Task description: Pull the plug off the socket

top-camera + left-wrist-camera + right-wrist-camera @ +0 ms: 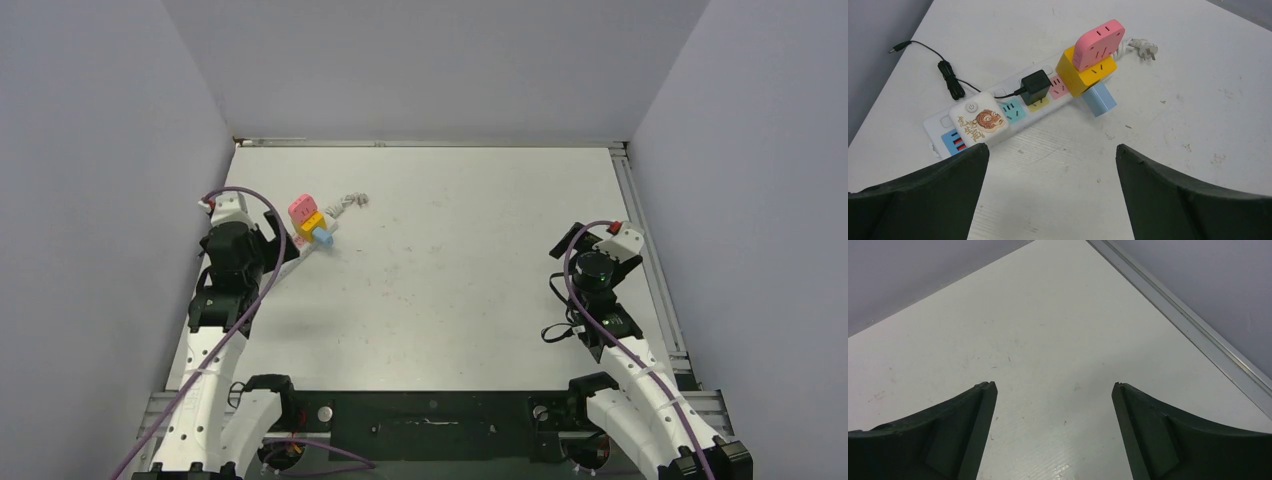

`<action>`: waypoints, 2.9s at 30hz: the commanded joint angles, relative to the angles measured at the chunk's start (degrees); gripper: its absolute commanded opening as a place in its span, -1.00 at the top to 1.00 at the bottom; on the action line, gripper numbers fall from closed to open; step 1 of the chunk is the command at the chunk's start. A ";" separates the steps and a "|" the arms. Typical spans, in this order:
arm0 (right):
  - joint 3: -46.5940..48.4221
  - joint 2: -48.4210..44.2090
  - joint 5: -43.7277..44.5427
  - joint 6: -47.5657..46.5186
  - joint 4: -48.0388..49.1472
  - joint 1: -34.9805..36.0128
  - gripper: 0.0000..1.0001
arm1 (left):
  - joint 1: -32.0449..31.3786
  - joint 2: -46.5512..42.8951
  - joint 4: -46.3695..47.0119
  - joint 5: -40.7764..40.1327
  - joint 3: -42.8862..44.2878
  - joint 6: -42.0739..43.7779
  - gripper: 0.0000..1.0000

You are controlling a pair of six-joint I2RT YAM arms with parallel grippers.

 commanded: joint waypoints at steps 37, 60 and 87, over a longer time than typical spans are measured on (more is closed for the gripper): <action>2.17 -1.96 -10.49 -0.75 3.66 -0.44 -0.79 | 10.06 32.05 -1.78 12.36 11.26 14.06 -0.92; 1.21 -2.05 -12.01 -0.77 4.91 -0.46 -0.79 | 6.79 38.91 -5.46 8.17 11.20 13.11 -0.92; 1.05 -1.05 -12.21 -0.91 5.46 -0.55 -0.79 | 6.01 37.83 -3.77 10.84 10.14 10.51 -0.92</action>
